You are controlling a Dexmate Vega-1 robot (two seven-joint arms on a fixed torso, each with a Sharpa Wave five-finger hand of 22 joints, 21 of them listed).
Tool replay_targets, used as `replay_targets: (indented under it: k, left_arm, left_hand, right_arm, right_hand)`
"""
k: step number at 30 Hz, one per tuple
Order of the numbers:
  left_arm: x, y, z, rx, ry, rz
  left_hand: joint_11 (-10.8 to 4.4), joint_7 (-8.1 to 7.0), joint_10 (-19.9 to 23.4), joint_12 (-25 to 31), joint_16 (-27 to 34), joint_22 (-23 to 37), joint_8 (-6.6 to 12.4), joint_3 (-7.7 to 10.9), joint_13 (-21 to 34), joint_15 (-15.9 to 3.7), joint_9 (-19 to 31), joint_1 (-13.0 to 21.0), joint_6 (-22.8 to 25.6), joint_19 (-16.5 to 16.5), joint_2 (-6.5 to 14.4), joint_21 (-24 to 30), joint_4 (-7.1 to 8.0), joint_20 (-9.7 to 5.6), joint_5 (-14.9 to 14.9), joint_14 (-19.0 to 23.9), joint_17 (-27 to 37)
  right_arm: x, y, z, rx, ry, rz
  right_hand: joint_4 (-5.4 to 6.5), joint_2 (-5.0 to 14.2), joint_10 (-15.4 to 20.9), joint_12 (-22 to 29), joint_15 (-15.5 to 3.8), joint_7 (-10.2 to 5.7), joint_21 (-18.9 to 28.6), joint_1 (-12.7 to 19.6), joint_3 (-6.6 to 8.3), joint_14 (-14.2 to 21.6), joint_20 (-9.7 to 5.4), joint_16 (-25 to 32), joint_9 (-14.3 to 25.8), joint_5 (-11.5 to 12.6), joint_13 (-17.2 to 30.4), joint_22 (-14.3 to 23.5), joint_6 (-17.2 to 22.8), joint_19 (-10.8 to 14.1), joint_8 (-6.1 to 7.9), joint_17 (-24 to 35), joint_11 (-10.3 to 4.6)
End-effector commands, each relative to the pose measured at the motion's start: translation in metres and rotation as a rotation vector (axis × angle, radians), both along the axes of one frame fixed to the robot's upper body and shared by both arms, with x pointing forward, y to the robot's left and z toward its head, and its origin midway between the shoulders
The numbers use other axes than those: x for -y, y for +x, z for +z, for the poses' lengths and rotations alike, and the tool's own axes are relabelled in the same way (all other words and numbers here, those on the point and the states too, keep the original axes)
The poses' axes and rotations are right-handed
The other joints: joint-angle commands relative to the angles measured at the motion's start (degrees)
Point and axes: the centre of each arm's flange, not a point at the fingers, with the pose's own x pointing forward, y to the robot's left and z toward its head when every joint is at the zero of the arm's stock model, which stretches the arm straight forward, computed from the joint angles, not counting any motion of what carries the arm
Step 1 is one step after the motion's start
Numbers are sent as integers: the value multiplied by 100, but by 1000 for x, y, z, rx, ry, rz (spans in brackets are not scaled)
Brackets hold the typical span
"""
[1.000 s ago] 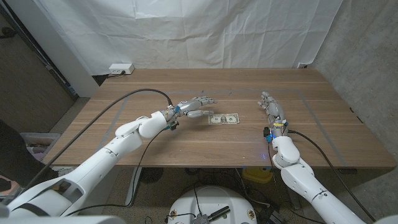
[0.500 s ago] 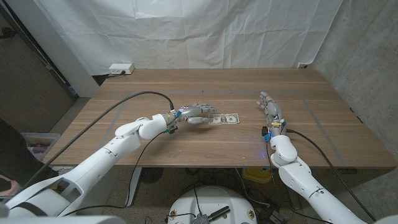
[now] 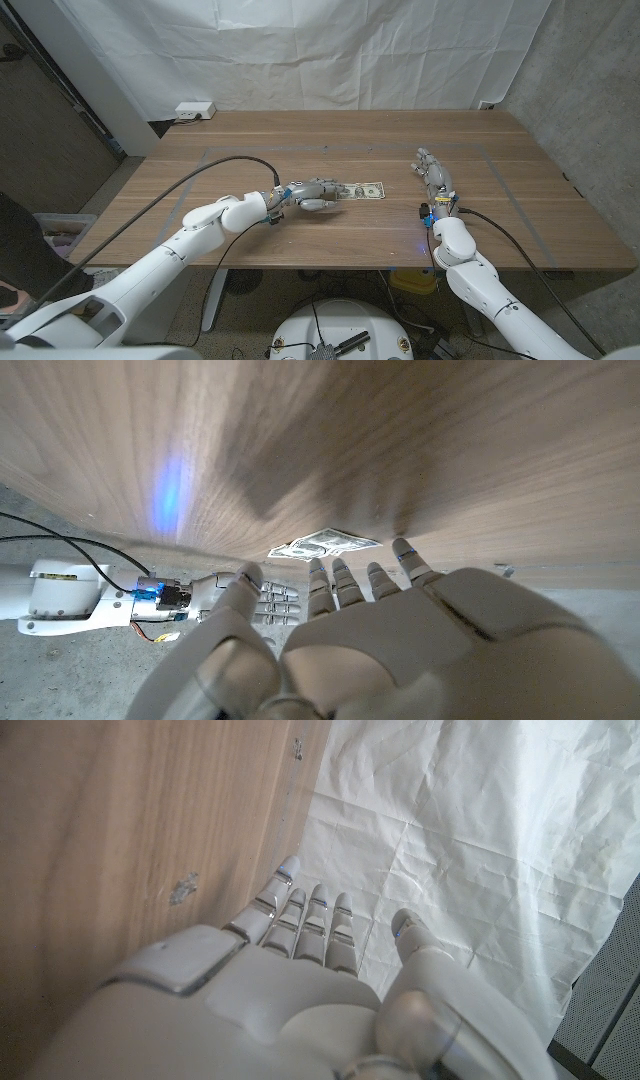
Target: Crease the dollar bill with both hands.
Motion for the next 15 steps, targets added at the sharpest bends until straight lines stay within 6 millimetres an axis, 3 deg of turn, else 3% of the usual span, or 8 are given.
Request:
replay_targets:
  k: [1, 8, 15]
  left_arm:
    - [-2, -3, -14, -39, 42, 52]
    - [1, -2, -16, -37, 75, 100]
    - [9, -4, -19, -16, 144, 137]
  left_hand:
    - [-23, -14, -237, -31, -6, 22, -34, -12, 5, -225, 10, -94, -175, -875, -10, -103, 112, 44, 33, -176, 11]
    - [69, 63, -608, -58, -22, 35, -65, -122, 7, -157, 9, -329, -621, -1190, -107, -275, 303, 29, 41, -538, 18]
    - [98, 140, -354, 89, 43, 49, 70, -360, 9, -120, 8, -595, -356, -1259, -394, -337, 461, 34, 63, -555, 22]
  right_arm:
    - [0, -3, -2, -1, -5, 3]
    - [1, -8, -4, 4, -3, 0]
    - [3, -12, -6, 10, 3, -8]
  right_hand:
    - [-29, 21, 48, -5, -21, -6, -42, 53, 10, 4, 2, -10, 20, -10, 23, 21, 68, 24, -10, 30, -24]
    - [-27, 25, 51, -12, -23, -2, -54, 52, 7, 4, 1, -12, 20, -10, 23, 21, 71, 28, -16, 33, -22]
    - [-11, 24, 55, -20, -26, 6, -68, 35, -6, 7, -5, -10, 21, -13, 24, 22, 80, 35, -21, 41, -17]
